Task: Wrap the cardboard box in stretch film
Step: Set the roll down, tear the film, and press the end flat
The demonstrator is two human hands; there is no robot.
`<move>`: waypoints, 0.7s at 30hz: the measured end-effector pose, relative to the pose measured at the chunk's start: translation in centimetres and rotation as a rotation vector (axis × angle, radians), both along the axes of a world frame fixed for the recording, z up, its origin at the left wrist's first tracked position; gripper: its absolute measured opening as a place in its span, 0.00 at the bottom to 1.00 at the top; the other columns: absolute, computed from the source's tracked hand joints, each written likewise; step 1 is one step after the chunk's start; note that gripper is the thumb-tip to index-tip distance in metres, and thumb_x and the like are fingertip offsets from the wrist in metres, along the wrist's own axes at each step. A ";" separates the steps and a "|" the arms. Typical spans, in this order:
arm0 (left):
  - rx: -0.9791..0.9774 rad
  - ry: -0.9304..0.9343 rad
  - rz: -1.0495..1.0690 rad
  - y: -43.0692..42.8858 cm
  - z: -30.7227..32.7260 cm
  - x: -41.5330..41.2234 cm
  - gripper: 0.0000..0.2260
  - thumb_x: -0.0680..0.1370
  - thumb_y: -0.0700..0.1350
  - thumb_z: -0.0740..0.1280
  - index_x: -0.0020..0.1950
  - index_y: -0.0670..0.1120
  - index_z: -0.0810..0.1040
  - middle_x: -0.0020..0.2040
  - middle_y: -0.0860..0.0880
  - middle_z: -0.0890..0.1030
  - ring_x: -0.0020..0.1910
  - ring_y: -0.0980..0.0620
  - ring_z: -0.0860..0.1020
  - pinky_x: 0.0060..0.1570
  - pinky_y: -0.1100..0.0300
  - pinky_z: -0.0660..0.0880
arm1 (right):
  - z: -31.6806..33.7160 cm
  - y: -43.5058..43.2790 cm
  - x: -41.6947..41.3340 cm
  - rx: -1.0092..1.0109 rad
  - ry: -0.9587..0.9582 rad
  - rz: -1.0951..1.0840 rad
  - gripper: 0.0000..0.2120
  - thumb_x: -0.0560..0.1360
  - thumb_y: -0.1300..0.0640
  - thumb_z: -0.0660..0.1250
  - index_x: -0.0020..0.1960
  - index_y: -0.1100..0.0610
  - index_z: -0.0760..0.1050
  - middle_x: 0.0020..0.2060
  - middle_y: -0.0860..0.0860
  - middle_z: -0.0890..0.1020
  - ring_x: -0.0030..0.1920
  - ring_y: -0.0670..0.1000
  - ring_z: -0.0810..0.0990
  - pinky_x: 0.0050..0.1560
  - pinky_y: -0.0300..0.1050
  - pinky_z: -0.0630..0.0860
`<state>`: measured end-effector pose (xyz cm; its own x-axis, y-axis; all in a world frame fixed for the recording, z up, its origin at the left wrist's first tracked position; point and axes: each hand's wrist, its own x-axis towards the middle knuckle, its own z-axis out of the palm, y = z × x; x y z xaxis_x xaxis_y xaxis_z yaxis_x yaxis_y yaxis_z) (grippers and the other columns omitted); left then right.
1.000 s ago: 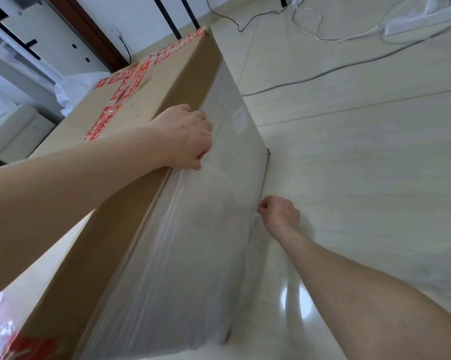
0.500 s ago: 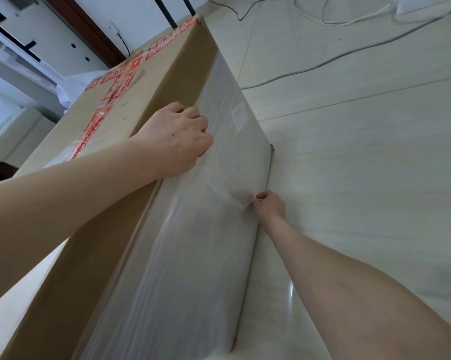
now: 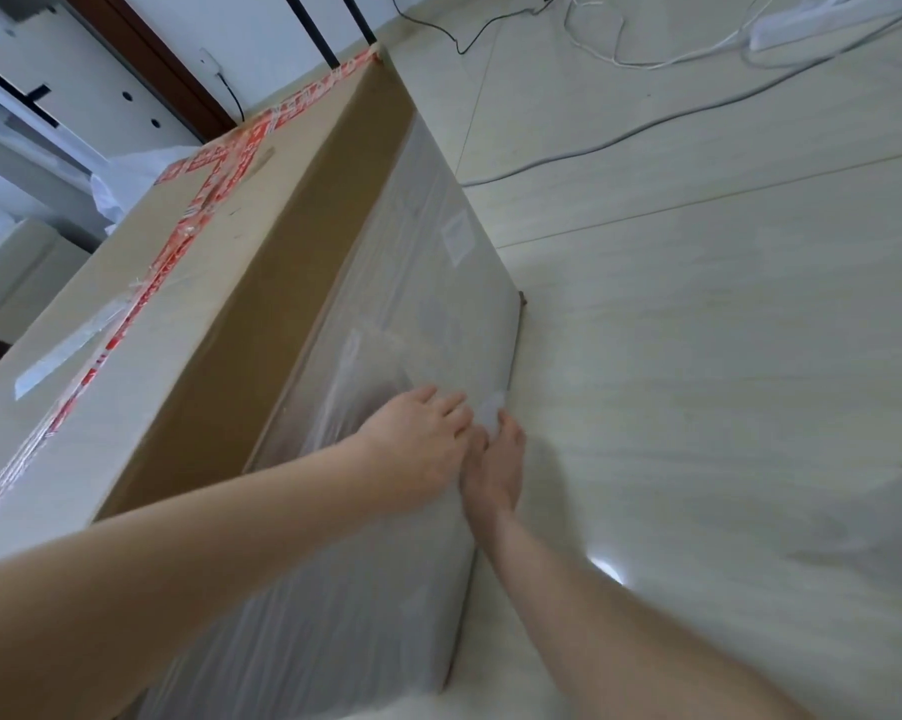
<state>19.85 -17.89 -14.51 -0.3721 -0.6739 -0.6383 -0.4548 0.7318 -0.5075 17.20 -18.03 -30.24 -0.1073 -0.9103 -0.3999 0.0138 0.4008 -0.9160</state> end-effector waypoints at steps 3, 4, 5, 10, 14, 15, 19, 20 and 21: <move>-0.006 -0.144 0.068 0.3 -0.9 1.2 0.22 0.82 0.45 0.47 0.74 0.39 0.63 0.75 0.40 0.62 0.75 0.44 0.59 0.73 0.47 0.53 | 0.1 2.3 1.1 -0.050 0.001 0.037 0.21 0.81 0.61 0.55 0.73 0.64 0.61 0.70 0.59 0.66 0.70 0.56 0.66 0.67 0.40 0.60; -0.010 -0.197 0.101 0.1 -0.5 1.3 0.24 0.82 0.47 0.44 0.76 0.39 0.58 0.77 0.40 0.57 0.77 0.44 0.54 0.74 0.46 0.48 | 0.0 2.7 1.3 -0.083 0.014 0.075 0.21 0.82 0.60 0.55 0.73 0.64 0.61 0.71 0.58 0.65 0.70 0.55 0.65 0.69 0.41 0.59; -0.033 -0.233 0.095 -0.2 -0.1 1.5 0.26 0.82 0.49 0.41 0.77 0.39 0.56 0.77 0.40 0.56 0.77 0.44 0.53 0.74 0.45 0.45 | -0.2 3.0 1.6 -0.110 0.019 0.125 0.22 0.82 0.58 0.54 0.74 0.63 0.60 0.72 0.58 0.65 0.72 0.55 0.64 0.70 0.40 0.58; -0.031 -0.424 0.087 -1.9 0.9 2.2 0.29 0.82 0.58 0.48 0.79 0.43 0.49 0.79 0.45 0.48 0.78 0.45 0.46 0.74 0.45 0.40 | -0.2 1.0 2.5 -0.078 -0.037 0.259 0.28 0.82 0.47 0.52 0.77 0.62 0.53 0.76 0.55 0.57 0.76 0.51 0.56 0.75 0.41 0.51; -0.063 -0.450 0.087 -3.1 1.0 1.8 0.32 0.81 0.62 0.47 0.79 0.45 0.47 0.79 0.46 0.46 0.78 0.45 0.44 0.74 0.43 0.38 | -0.6 -2.4 3.0 -0.006 -0.087 0.201 0.33 0.79 0.39 0.52 0.71 0.65 0.62 0.71 0.60 0.65 0.71 0.57 0.65 0.71 0.51 0.61; -0.069 -0.457 0.086 -3.5 1.0 1.8 0.32 0.81 0.63 0.47 0.79 0.45 0.46 0.79 0.46 0.46 0.78 0.45 0.44 0.74 0.43 0.38 | -0.8 -3.1 3.1 0.001 -0.085 0.190 0.34 0.78 0.37 0.52 0.71 0.64 0.63 0.70 0.60 0.67 0.70 0.57 0.66 0.71 0.52 0.61; -0.102 -0.483 0.073 -4.8 1.2 1.8 0.33 0.81 0.63 0.46 0.79 0.45 0.45 0.79 0.46 0.45 0.78 0.45 0.44 0.73 0.42 0.38 | -1.6 -5.9 3.0 0.040 -0.140 0.127 0.34 0.77 0.37 0.51 0.70 0.64 0.65 0.68 0.60 0.69 0.69 0.58 0.67 0.71 0.52 0.61; -0.104 -0.486 0.071 -5.1 1.2 1.8 0.33 0.81 0.63 0.46 0.79 0.46 0.45 0.79 0.46 0.45 0.78 0.45 0.44 0.73 0.42 0.38 | -2.0 -6.7 3.1 0.050 -0.154 0.097 0.37 0.74 0.35 0.51 0.68 0.64 0.67 0.66 0.61 0.71 0.67 0.59 0.70 0.70 0.53 0.63; -0.107 -0.488 0.070 -5.5 1.3 1.8 0.33 0.80 0.64 0.45 0.79 0.46 0.45 0.79 0.46 0.45 0.78 0.45 0.44 0.73 0.42 0.38 | -2.5 -7.4 3.3 0.055 -0.157 0.086 0.39 0.72 0.33 0.50 0.66 0.65 0.69 0.63 0.62 0.73 0.65 0.59 0.72 0.69 0.54 0.65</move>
<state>21.66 -23.36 -13.17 0.0009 -0.7579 -0.6523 -0.1925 0.6400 -0.7439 20.47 -25.43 -32.75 0.0372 -0.8897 -0.4551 0.1183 0.4561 -0.8820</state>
